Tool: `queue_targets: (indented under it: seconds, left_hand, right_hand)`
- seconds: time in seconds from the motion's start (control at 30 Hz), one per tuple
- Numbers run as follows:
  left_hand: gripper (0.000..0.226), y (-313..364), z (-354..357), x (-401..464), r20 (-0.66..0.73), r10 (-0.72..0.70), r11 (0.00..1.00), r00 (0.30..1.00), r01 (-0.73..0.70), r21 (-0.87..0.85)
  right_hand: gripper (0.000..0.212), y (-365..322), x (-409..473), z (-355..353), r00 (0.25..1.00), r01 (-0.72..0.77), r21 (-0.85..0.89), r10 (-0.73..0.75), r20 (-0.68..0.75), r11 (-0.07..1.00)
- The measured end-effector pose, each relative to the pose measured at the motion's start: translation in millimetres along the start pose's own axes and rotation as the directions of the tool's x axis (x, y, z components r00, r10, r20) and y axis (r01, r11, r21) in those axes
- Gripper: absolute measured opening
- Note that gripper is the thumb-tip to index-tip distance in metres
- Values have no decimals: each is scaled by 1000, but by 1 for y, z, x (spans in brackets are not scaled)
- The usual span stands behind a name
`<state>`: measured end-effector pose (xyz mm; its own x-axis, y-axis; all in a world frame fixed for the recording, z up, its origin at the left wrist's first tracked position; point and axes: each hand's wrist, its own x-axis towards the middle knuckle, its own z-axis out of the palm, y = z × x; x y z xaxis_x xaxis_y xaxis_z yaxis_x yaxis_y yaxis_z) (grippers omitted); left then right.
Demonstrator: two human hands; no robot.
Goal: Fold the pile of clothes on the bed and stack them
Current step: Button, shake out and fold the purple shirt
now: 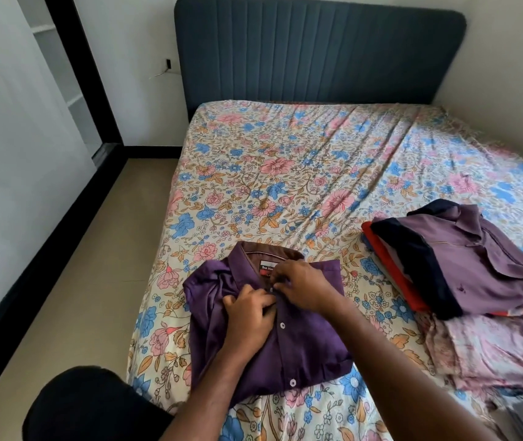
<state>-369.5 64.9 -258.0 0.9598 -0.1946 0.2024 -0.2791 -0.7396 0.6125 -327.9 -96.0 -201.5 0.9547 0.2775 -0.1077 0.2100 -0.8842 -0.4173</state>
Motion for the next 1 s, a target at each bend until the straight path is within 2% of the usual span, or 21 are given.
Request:
queue_targets:
  seconds: [0.03,0.1,0.17,0.23,0.27,0.3,0.33,0.37,0.43,0.47,0.5,0.57,0.6,0.63,0.7,0.77,0.87,0.93,1.0]
  left_hand:
    - [27,-2,-3,-3,36,-14,996,999,17,-84]
    - [24,-9,-22,-11,-6,-47,958,999,43,-285]
    - [14,-19,-48,-21,-203,-106,936,973,29,-350]
    - [9,-33,-72,-24,-439,-250,953,863,139,-270]
    - [9,-40,-78,-22,-483,-358,932,799,276,-234]
    - [19,-46,-79,-18,-454,-476,879,753,424,-218]
    - [29,-49,-77,-13,-354,-574,816,738,551,-176]
    - [34,-50,-73,-9,-244,-617,783,748,616,-90]
    - [33,-48,-64,-4,-175,-591,796,787,604,28]
    - [31,-47,-62,-3,-203,-590,798,781,603,1]
    - [29,-46,-64,-3,-230,-609,787,759,616,-49]
    - [33,-48,-68,-5,-252,-661,743,707,664,-86]
    - [41,-50,-69,-4,-246,-684,721,687,688,-84]
    - [51,-50,-70,-3,-225,-705,701,673,708,-79]
    - [68,-43,-67,2,-168,-723,687,670,724,-68]
    - [73,-36,-62,6,-124,-706,705,697,708,-41]
    - [56,-24,-59,10,-69,-664,746,744,666,8]
    - [44,-19,-58,7,-64,-640,767,766,642,6]
    - [37,-19,-58,4,-93,-604,796,792,605,-18]
  right_hand:
    - [18,-1,-3,3,1000,-4,9,4,-23,1000]
    - [39,1,-12,1,994,-33,60,39,-99,998]
    - [54,11,-27,-1,960,-146,62,156,-232,987]
    - [64,24,-39,3,908,-314,78,323,-267,946]
    - [68,26,-42,6,896,-380,114,396,-202,918]
    - [72,27,-40,12,894,-418,130,433,-118,899]
    - [74,27,-35,21,901,-425,119,432,-42,898]
    - [74,26,-30,30,909,-416,100,418,10,904]
    - [72,26,-23,40,921,-387,123,390,4,914]
    - [71,28,-24,39,917,-371,194,392,-78,908]
    - [70,30,-29,33,885,-367,269,423,-194,891]
    - [64,37,-44,21,742,-429,354,548,-387,831]
    - [60,39,-49,17,684,-512,352,620,-384,784]
    - [60,38,-53,15,659,-599,325,681,-320,732]
    - [66,29,-51,16,688,-668,232,706,-170,707]
    - [68,16,-41,17,763,-614,213,640,-85,760]
    - [65,0,-31,14,835,-536,197,550,-19,821]
    - [72,-1,-29,16,829,-547,139,557,-46,825]
    - [77,-2,-30,19,827,-541,185,559,-59,820]
